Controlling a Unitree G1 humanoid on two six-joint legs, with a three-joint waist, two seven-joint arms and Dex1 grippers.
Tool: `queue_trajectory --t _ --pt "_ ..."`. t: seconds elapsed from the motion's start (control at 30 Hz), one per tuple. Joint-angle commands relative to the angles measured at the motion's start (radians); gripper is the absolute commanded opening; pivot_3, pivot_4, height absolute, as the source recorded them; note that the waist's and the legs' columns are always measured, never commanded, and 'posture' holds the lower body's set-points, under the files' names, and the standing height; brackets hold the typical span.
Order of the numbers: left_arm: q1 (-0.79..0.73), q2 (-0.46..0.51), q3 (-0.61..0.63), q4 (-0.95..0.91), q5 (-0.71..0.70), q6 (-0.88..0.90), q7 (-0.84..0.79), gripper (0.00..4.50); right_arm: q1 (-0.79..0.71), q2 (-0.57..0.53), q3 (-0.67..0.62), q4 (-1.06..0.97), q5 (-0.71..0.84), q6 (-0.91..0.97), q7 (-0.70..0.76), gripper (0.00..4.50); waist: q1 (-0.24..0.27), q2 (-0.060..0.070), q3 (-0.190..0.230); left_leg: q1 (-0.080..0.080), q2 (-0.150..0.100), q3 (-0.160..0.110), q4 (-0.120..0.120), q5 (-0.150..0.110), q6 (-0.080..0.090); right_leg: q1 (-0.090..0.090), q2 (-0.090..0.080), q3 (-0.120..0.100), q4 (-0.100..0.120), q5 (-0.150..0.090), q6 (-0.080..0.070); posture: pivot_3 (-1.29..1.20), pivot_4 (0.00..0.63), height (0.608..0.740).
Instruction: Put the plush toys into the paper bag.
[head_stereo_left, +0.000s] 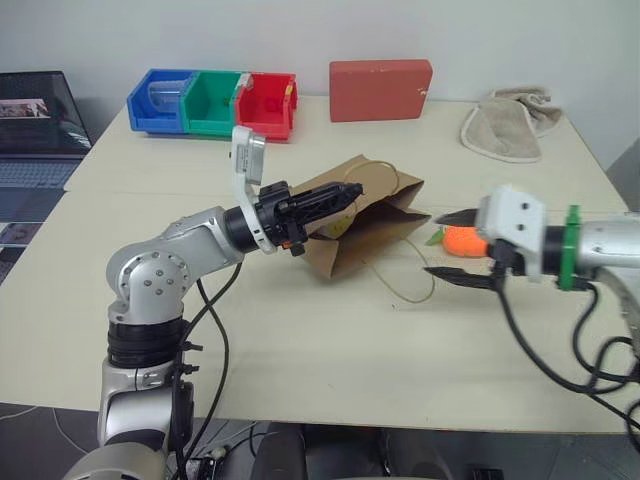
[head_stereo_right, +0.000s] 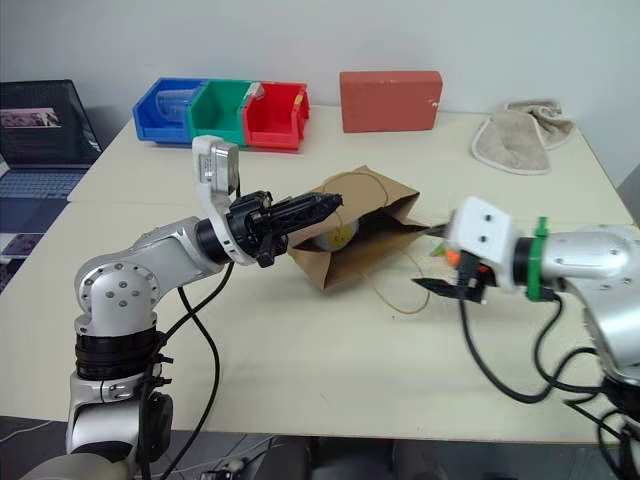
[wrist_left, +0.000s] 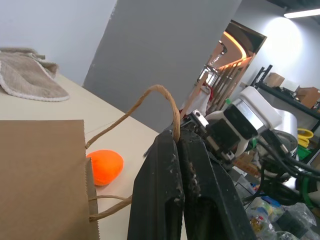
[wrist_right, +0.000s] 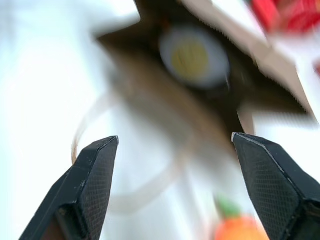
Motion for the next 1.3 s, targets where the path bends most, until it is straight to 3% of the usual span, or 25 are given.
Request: queue_trajectory --t 0.03,0.17,0.37,0.4,0.5,0.77,0.93,1.13,1.23,1.3 --pt "0.002 0.007 0.009 -0.038 -0.004 -0.012 -0.011 0.00 0.050 -0.045 -0.020 0.053 -0.081 -0.134 -0.032 3.80 -0.004 0.000 0.000 0.000 0.000 0.001 0.000 0.000 0.000 0.000 0.000 0.001 0.000 0.000 0.000 0.00 0.150 0.740" --pt "0.002 0.000 0.009 -0.038 -0.006 -0.013 -0.006 0.00 0.016 0.012 0.140 0.301 -0.279 -0.336 -0.178 3.80 -0.020 -0.001 0.000 0.001 0.000 0.002 0.000 0.000 0.000 0.000 0.000 0.002 0.001 0.000 0.000 0.00 0.150 0.740" --pt "0.005 -0.004 0.009 -0.046 -0.007 -0.013 -0.001 0.00 -0.076 0.099 0.253 0.535 -0.398 -0.488 -0.245 3.80 -0.026 0.000 0.000 0.001 0.000 0.003 0.000 0.001 0.001 -0.001 0.000 0.003 0.002 0.000 0.000 0.00 0.150 0.740" --pt "0.006 -0.004 0.010 -0.048 -0.008 -0.012 0.001 0.00 -0.086 0.108 0.261 0.558 -0.410 -0.510 -0.252 3.64 -0.025 0.000 0.000 0.001 0.000 0.002 0.000 0.001 0.001 -0.001 0.000 0.002 0.002 0.000 0.000 0.00 0.150 0.740" --pt "0.012 -0.003 0.013 -0.052 -0.009 -0.013 0.004 0.00 -0.122 0.142 0.269 0.615 -0.438 -0.540 -0.294 2.89 -0.025 0.000 0.000 0.001 0.000 0.002 0.000 0.001 0.001 -0.001 0.000 0.002 0.002 0.000 0.000 0.00 0.150 0.740" --pt "0.012 -0.001 0.016 -0.047 -0.006 -0.017 0.005 0.00 -0.137 0.172 0.250 0.624 -0.432 -0.548 -0.295 0.02 -0.025 0.000 0.000 0.001 0.000 0.002 0.000 0.001 0.001 -0.001 0.000 0.002 0.002 0.000 0.000 0.00 0.150 0.740" --pt "0.008 -0.002 0.014 -0.043 -0.003 -0.018 0.003 0.00 -0.134 0.167 0.217 0.584 -0.391 -0.528 -0.271 0.02 -0.025 0.000 0.000 0.001 0.000 0.002 0.000 0.001 0.001 -0.001 0.000 0.002 0.003 0.000 0.000 0.00 0.150 0.740" --pt "0.001 0.000 0.016 -0.037 -0.002 -0.017 0.004 0.00 -0.081 0.079 0.127 0.378 -0.245 -0.434 -0.118 0.02 -0.022 0.000 0.000 0.001 0.000 0.001 0.000 0.001 0.001 -0.001 0.000 0.001 0.002 0.000 0.000 0.00 0.150 0.740" --pt "-0.009 0.005 0.023 -0.029 -0.013 -0.008 0.003 0.00 -0.041 -0.024 0.010 0.161 -0.048 -0.279 0.031 0.02 -0.018 0.001 0.000 0.001 -0.001 0.001 0.000 0.001 0.001 0.000 0.000 0.002 0.002 0.000 0.000 0.00 0.150 0.740" --pt "-0.016 0.009 0.022 -0.022 -0.011 -0.007 -0.003 0.00 -0.044 -0.044 -0.018 0.070 0.046 -0.193 0.056 0.02 -0.016 0.001 0.000 0.001 0.000 0.000 0.000 0.001 0.001 0.000 0.000 0.001 0.002 0.000 0.000 0.00 0.150 0.740"
